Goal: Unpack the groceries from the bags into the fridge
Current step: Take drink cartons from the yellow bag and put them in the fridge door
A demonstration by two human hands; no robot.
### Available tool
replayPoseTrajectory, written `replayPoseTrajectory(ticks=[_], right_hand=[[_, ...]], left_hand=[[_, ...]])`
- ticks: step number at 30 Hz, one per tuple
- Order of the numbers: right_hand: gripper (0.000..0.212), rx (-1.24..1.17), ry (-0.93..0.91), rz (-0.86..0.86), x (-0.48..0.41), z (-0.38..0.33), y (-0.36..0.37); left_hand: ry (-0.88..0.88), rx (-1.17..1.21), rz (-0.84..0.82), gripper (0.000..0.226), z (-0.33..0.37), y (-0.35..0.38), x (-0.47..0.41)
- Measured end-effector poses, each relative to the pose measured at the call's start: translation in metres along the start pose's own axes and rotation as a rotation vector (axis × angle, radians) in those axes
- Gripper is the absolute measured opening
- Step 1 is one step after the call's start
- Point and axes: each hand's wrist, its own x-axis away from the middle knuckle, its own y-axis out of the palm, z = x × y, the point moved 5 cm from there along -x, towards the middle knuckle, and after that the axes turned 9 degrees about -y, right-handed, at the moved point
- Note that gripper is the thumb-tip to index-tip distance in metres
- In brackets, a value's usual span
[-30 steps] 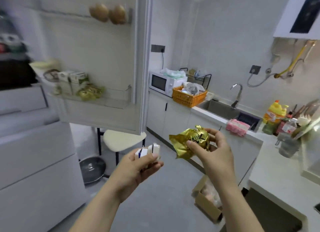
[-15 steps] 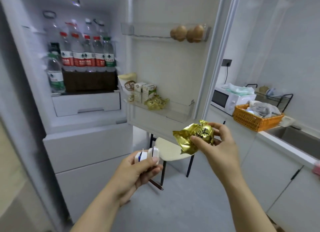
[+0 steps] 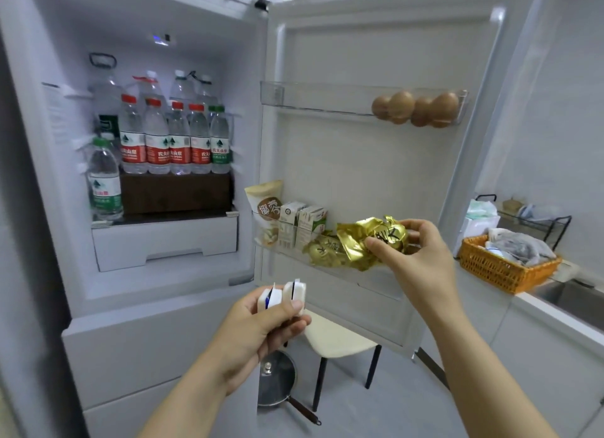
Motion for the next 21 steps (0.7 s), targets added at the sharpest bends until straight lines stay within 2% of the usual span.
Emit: replayPoseTrajectory(ticks=[7,13,21], right_hand=[[0.053,0.090,0.061,-0.012,-0.059,0.033,0.043],[0.056,0.200,0.128,-0.058,-0.091,0.071,0.069],[0.057,0.181,0.249,-0.131,-0.114,0.103,0.097]], left_hand=[[0.029,-0.012,0.020,0.045,0.029,-0.023,-0.043],[0.082,0.001,0.052,0.044,0.049,-0.021,-0.071],[0.105,0.021,0.099,0.045,0.052,-0.028,-0.094]])
